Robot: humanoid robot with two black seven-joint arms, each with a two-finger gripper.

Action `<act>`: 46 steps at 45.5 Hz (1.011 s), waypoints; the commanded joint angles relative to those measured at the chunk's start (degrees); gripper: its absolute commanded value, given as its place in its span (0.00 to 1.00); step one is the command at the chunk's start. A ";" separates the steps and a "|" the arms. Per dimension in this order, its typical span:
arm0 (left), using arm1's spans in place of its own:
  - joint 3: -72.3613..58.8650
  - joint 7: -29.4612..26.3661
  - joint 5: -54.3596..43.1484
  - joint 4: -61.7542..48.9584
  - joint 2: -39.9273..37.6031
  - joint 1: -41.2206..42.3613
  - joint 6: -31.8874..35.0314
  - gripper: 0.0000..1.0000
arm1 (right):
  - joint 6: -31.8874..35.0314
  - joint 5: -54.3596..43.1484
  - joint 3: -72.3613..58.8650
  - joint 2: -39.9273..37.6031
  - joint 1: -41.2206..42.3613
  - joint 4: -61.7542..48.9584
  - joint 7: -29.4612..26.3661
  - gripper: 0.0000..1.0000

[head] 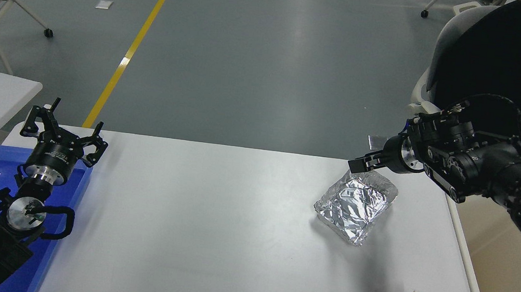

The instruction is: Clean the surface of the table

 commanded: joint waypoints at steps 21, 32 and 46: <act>0.00 0.00 0.00 0.05 0.08 0.00 0.00 1.00 | 8.16 2.21 7.28 -14.88 2.56 19.31 -0.43 0.99; 0.00 0.00 0.00 -0.04 0.00 0.00 0.00 1.00 | 10.53 15.30 11.42 -20.15 1.94 20.90 -2.71 0.99; 0.00 0.00 0.00 -0.04 0.00 0.00 0.00 1.00 | 11.59 42.72 11.42 -22.71 -2.71 20.99 -19.22 0.98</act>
